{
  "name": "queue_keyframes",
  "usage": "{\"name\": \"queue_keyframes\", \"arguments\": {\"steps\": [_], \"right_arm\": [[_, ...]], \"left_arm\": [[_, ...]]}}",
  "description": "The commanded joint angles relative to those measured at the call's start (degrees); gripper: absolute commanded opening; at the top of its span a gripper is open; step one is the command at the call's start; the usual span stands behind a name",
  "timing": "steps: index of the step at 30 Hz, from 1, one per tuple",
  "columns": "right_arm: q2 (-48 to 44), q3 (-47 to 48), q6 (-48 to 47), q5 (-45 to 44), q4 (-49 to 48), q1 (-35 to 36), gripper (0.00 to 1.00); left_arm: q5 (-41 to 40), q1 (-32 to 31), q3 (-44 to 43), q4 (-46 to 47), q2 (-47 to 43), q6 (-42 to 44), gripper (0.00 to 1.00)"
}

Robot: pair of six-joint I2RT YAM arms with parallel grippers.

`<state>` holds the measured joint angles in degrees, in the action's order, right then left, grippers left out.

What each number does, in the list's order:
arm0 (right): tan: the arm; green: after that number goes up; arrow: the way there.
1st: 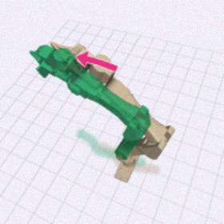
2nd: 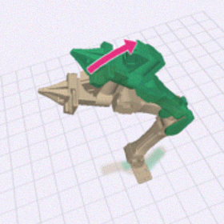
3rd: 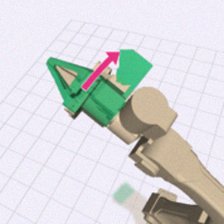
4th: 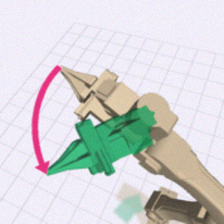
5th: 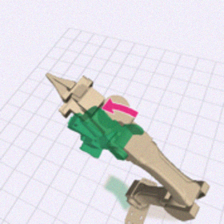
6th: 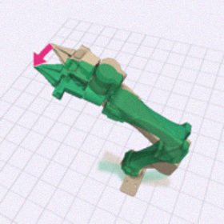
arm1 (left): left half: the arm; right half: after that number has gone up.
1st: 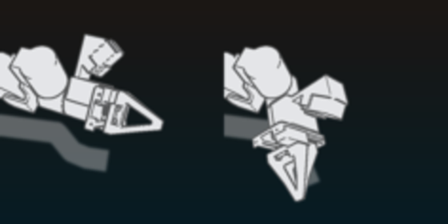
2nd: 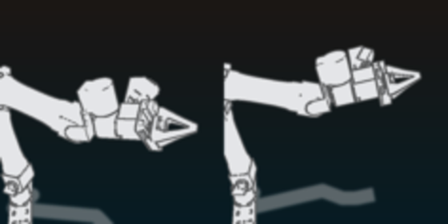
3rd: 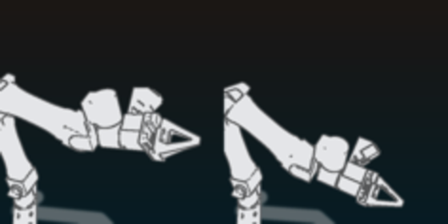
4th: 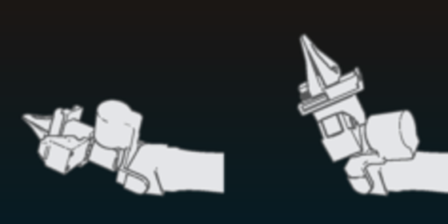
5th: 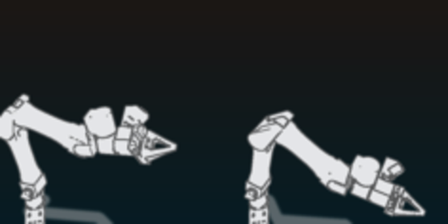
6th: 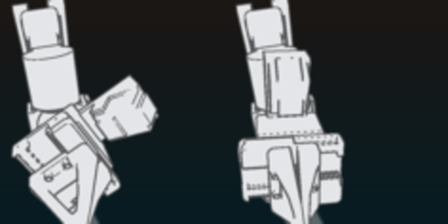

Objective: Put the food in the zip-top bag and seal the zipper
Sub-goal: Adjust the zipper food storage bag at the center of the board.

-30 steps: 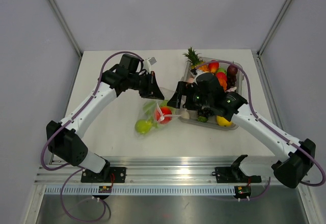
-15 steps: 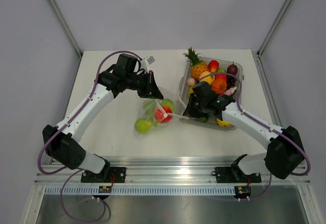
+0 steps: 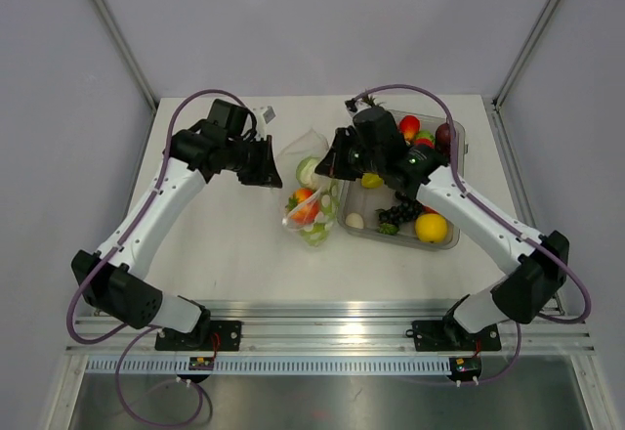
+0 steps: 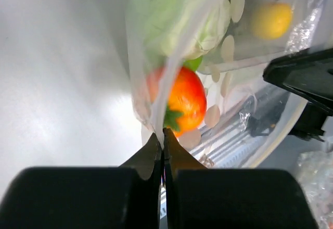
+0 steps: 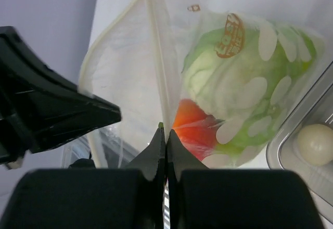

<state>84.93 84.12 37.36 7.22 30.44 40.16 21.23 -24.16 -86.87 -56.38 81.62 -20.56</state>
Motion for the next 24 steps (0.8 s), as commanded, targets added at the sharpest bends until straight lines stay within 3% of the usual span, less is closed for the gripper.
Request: {"name": "queue_keyframes", "arguments": {"steps": [1,9,12,16,24], "right_arm": [[5.7,-0.7,-1.9,0.9,2.3,0.4,0.00],[1.5,6.2,-3.2,-0.7,4.9,0.9,0.00],[0.4,3.1,-2.9,-1.8,3.7,0.9,0.00],[6.4,-2.5,-3.4,-1.2,3.3,1.0,0.00],[2.4,7.0,-4.2,-4.9,6.2,1.8,0.00]], "left_arm": [[-7.6,0.0,0.2,-2.3,0.3,3.8,0.00],[-9.3,0.0,-6.6,-5.4,-2.6,3.3,0.00],[-11.5,-0.1,-1.5,-3.5,-2.7,2.8,0.00],[-11.0,-0.4,3.4,-3.5,1.8,2.0,0.00],[-9.6,-1.7,-18.3,-10.3,0.4,1.9,0.00]]}}
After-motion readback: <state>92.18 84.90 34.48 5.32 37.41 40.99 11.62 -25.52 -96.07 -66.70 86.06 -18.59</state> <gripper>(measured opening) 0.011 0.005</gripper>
